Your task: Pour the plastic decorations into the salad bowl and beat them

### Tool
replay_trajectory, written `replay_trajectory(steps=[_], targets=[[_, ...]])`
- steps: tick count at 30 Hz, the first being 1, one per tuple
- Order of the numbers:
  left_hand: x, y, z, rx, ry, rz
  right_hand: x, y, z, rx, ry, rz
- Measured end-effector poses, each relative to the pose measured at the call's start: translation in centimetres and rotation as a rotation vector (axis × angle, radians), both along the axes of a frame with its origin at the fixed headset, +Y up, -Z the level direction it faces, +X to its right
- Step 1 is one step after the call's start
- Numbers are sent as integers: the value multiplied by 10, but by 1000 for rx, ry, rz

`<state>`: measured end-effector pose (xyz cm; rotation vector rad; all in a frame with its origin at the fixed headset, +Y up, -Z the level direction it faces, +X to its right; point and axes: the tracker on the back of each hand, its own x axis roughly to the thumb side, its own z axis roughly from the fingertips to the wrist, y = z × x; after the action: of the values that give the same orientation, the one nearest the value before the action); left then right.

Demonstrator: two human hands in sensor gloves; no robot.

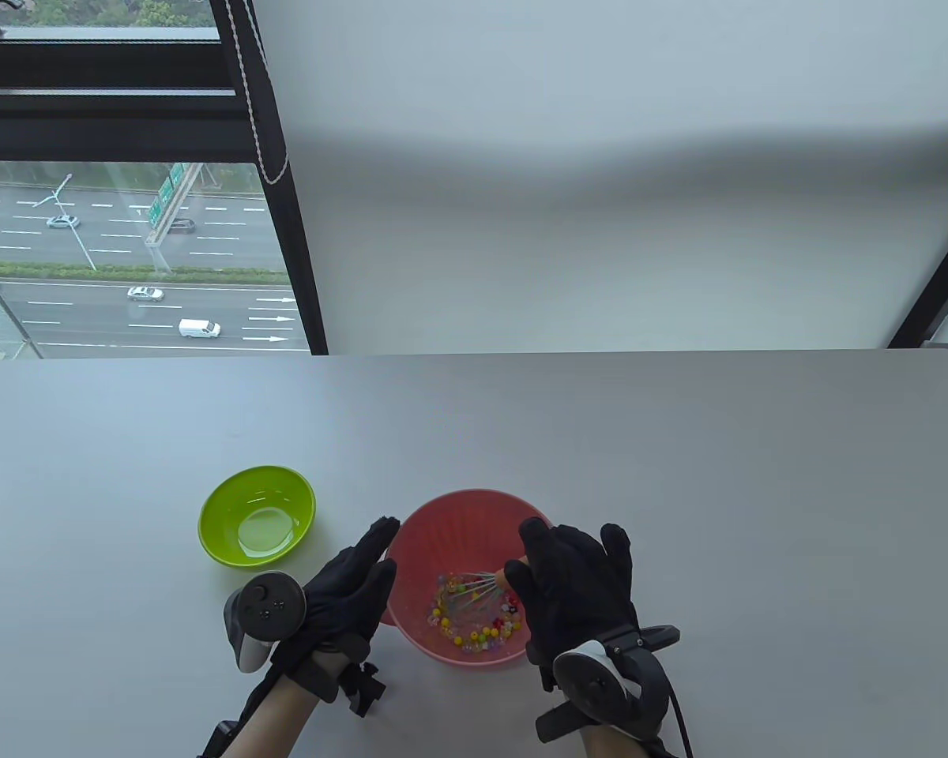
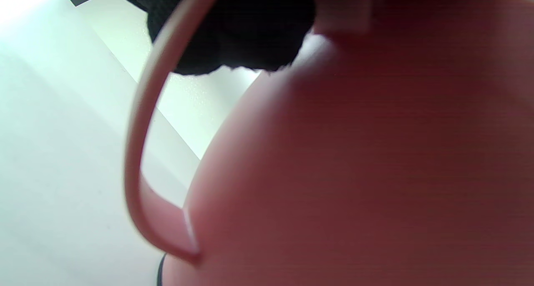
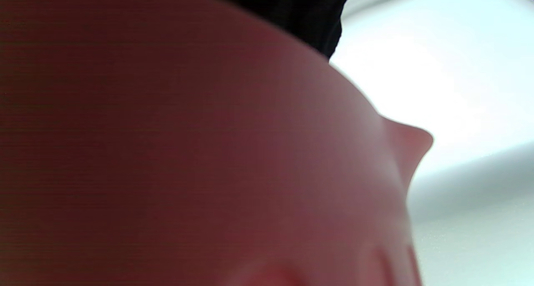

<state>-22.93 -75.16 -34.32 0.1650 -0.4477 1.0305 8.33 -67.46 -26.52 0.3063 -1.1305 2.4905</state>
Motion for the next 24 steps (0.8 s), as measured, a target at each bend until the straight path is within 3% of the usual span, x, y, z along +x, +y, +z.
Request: replay_trajectory(steps=[14, 24], targets=[[0, 0, 0, 0, 7, -1, 7, 6, 5, 59, -40, 20], [0, 0, 0, 0, 7, -1, 13, 6, 3, 28, -37, -39]])
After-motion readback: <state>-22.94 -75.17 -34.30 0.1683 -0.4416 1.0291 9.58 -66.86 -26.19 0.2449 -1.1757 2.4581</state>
